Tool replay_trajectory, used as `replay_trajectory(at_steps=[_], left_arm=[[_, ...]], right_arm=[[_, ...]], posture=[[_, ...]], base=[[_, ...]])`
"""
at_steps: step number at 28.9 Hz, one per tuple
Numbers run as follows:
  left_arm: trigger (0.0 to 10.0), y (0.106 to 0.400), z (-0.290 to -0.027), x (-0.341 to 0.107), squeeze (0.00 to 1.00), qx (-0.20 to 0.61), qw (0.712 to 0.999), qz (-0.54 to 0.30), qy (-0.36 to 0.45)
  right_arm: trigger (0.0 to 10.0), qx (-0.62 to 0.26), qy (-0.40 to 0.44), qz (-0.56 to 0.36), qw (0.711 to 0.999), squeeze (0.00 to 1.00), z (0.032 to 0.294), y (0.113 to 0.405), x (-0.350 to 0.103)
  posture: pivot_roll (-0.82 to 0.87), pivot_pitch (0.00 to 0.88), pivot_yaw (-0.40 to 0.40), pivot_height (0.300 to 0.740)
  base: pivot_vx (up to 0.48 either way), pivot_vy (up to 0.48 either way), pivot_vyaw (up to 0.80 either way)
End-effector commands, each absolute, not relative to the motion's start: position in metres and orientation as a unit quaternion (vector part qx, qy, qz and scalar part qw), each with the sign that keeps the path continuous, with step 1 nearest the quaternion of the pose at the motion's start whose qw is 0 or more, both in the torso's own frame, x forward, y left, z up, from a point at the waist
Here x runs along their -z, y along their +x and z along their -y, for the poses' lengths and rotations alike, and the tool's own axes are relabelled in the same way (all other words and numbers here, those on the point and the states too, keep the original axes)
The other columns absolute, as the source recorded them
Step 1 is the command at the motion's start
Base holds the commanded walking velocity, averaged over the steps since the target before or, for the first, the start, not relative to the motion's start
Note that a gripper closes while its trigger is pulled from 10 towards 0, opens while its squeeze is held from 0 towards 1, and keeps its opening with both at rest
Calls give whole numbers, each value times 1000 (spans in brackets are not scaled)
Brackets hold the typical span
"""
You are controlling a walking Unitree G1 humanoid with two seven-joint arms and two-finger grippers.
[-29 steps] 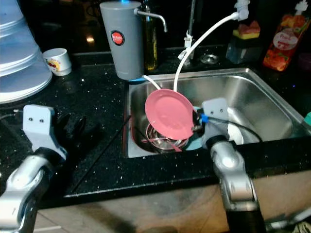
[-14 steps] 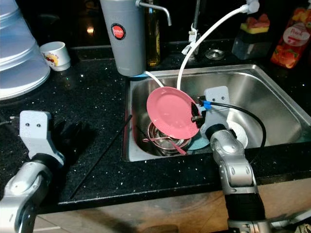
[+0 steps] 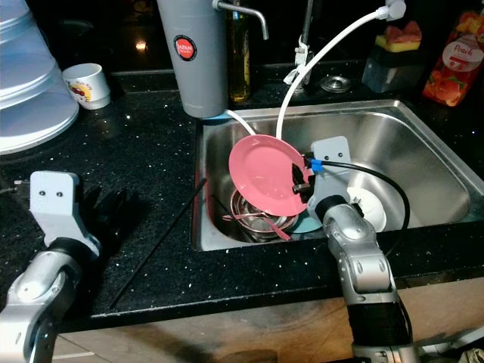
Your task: Kitchen organization
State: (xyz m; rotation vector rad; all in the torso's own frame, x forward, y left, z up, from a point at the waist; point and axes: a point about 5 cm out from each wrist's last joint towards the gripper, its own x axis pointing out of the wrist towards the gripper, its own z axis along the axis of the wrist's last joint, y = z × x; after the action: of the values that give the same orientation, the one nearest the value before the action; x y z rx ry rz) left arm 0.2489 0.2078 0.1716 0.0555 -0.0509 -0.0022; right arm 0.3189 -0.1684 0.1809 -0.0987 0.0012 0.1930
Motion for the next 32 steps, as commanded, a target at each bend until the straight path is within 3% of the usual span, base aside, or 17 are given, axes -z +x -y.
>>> replay_trajectory(at_steps=[1,16,32], left_arm=[[10000,251,-209,-168,0,2,999,13,39],[10000,255,-204,-171,0,19,999,11,37],[10000,257,-199,-172,0,24,999,34,25]], right_arm=[[10000,-95,-34,-3,995,0,169,315,-182],[10000,-69,-6,3,998,0,172,301,-184],[10000,-94,-4,2,996,0,155,297,-178]], posture=[[33,63,9,740],[34,57,34,740],[24,39,26,740]], base=[[0,0,0],[0,0,0],[0,0,0]])
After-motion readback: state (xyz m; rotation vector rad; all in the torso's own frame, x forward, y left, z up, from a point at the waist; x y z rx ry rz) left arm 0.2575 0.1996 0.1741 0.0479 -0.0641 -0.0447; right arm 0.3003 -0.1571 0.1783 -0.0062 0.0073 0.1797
